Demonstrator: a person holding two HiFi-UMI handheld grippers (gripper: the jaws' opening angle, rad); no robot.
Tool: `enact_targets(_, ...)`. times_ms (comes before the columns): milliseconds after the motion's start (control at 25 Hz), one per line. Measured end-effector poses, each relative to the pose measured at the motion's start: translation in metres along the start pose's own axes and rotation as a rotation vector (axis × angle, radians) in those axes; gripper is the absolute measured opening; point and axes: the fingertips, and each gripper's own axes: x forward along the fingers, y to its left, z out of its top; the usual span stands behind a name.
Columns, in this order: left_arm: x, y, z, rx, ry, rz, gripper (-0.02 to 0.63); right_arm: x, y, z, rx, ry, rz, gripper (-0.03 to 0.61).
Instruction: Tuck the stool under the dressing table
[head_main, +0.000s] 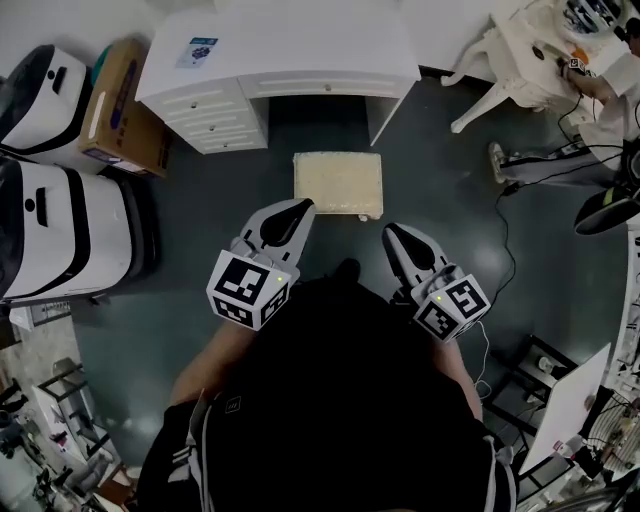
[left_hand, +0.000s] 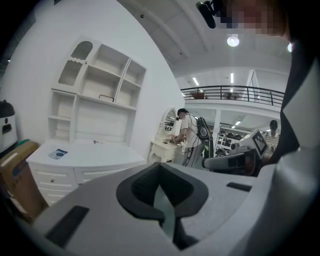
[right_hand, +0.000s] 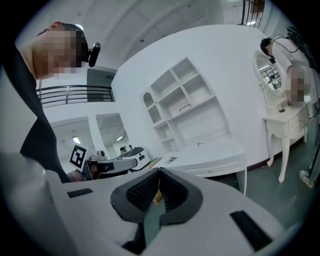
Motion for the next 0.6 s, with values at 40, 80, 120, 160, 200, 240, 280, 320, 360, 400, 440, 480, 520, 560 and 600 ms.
enact_targets(40,0.005,-0.001,0.000,-0.007,0.002,0.015,0.006,-0.003,-0.007,0.001,0.001,0.003,0.012,0.020)
enact_targets(80,0.010,-0.002,-0.001,-0.015,0.004,0.030,0.006,-0.006,-0.014,0.002,0.002,0.006,0.022,0.020)
enact_targets(120,0.015,-0.002,-0.003,-0.023,0.005,0.046,0.006,-0.009,-0.021,0.002,0.002,0.011,0.030,0.020)
enact_targets(160,0.019,-0.002,-0.004,-0.032,0.006,0.061,0.006,-0.011,-0.029,0.001,0.002,0.019,0.037,0.020)
enact_targets(200,0.025,-0.002,-0.005,-0.041,0.006,0.074,0.006,-0.012,-0.038,-0.001,-0.002,0.031,0.041,0.020)
enact_targets(240,0.031,-0.002,-0.006,-0.050,0.005,0.083,0.006,-0.013,-0.047,-0.003,-0.006,0.046,0.045,0.020)
enact_targets(280,0.037,-0.003,-0.007,-0.060,0.007,0.089,0.006,-0.014,-0.055,-0.005,-0.009,0.060,0.049,0.020)
enact_targets(320,0.043,-0.005,-0.007,-0.067,0.012,0.090,0.006,-0.014,-0.061,-0.004,-0.009,0.070,0.054,0.020)
enact_targets(360,0.049,-0.006,-0.007,-0.069,0.017,0.091,0.006,-0.014,-0.066,-0.003,-0.007,0.075,0.062,0.020)
enact_targets(400,0.054,-0.006,-0.006,-0.068,0.019,0.092,0.006,-0.012,-0.070,0.000,-0.005,0.077,0.070,0.020)
enact_targets(440,0.059,-0.004,-0.004,-0.066,0.016,0.096,0.006,-0.008,-0.074,0.003,-0.005,0.078,0.078,0.020)
enact_targets(480,0.063,-0.002,-0.001,-0.066,0.010,0.101,0.006,-0.003,-0.077,0.006,-0.007,0.079,0.085,0.020)
enact_targets(520,0.067,0.001,0.002,-0.068,0.003,0.106,0.006,0.003,-0.080,0.008,-0.011,0.082,0.093,0.020)
enact_targets(560,0.070,0.004,0.005,-0.068,-0.002,0.109,0.006,0.009,-0.082,0.010,-0.016,0.086,0.100,0.020)
enact_targets(600,0.073,0.007,0.006,-0.067,-0.003,0.111,0.006,0.016,-0.084,0.013,-0.022,0.092,0.105,0.020)
